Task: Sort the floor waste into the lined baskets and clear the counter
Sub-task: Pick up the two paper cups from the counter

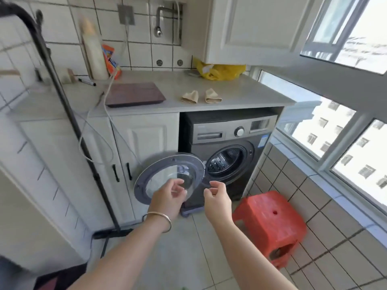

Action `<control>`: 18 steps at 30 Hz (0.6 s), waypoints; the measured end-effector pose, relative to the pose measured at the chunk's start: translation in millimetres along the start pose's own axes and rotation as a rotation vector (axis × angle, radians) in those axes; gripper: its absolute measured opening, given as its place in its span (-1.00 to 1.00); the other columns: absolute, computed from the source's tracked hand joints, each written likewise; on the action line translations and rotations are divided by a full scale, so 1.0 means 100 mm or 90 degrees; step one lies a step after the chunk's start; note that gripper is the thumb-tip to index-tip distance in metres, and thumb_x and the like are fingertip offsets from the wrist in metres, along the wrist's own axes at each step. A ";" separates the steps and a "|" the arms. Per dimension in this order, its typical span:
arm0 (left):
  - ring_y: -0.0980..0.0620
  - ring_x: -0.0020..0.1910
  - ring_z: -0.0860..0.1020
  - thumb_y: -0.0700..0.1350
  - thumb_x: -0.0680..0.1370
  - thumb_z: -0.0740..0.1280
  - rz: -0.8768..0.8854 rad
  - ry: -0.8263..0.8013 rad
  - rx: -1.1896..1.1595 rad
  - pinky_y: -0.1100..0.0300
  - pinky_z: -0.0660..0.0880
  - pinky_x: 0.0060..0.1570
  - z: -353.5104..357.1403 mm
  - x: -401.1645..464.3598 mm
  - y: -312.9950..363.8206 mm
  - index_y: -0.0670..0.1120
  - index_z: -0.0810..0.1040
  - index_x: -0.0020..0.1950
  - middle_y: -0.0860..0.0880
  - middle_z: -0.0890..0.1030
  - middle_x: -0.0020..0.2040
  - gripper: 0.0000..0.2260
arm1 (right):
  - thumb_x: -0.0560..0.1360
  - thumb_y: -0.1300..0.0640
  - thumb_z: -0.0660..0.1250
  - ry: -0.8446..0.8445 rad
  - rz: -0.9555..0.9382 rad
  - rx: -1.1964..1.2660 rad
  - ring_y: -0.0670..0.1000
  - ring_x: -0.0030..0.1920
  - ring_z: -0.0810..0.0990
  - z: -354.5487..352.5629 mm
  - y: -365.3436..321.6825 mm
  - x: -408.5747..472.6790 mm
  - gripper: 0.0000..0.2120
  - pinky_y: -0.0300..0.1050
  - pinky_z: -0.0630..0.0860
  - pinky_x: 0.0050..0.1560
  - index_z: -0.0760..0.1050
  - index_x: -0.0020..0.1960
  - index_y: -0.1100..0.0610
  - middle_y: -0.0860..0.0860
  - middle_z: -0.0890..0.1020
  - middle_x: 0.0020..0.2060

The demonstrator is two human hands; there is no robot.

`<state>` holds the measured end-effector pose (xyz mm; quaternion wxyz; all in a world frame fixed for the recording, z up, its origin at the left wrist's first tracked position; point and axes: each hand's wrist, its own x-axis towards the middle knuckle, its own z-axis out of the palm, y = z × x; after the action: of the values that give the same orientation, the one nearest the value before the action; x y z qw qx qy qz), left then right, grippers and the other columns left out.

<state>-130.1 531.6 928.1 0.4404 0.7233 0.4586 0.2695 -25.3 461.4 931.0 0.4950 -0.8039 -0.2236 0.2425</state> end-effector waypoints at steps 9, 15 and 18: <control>0.13 -0.13 0.50 -0.11 0.52 0.31 0.093 0.004 0.012 0.48 0.35 -0.26 -0.67 0.96 0.54 -0.01 0.45 0.21 0.06 0.55 -0.05 -0.74 | 0.53 0.11 0.22 0.007 -0.111 -0.025 0.06 0.06 0.55 0.39 -1.06 0.45 -0.67 0.02 0.50 0.14 0.37 0.28 0.10 0.01 0.57 0.04; 0.10 -0.14 0.55 -0.09 0.50 0.33 0.097 -0.001 0.006 0.27 0.41 -0.09 -0.67 1.69 0.70 0.02 0.46 0.19 0.06 0.57 -0.05 -0.74 | 0.53 0.09 0.21 -0.014 -0.157 -0.035 0.03 0.05 0.54 0.55 -1.48 1.09 -0.67 -0.01 0.51 0.09 0.35 0.29 0.08 -0.03 0.53 0.02; 0.08 -0.14 0.55 -0.10 0.49 0.34 0.087 0.009 -0.010 0.28 0.40 -0.16 -0.53 2.12 0.73 0.00 0.47 0.17 0.07 0.56 -0.09 -0.74 | 0.54 0.09 0.21 -0.015 -0.177 -0.070 0.01 0.06 0.51 0.58 -1.57 1.60 -0.67 -0.08 0.45 0.05 0.35 0.28 0.08 0.00 0.56 0.08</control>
<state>-48.8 729.3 1014.1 0.4235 0.7473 0.4093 0.3076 45.1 661.4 1022.8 0.4763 -0.7882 -0.3515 0.1681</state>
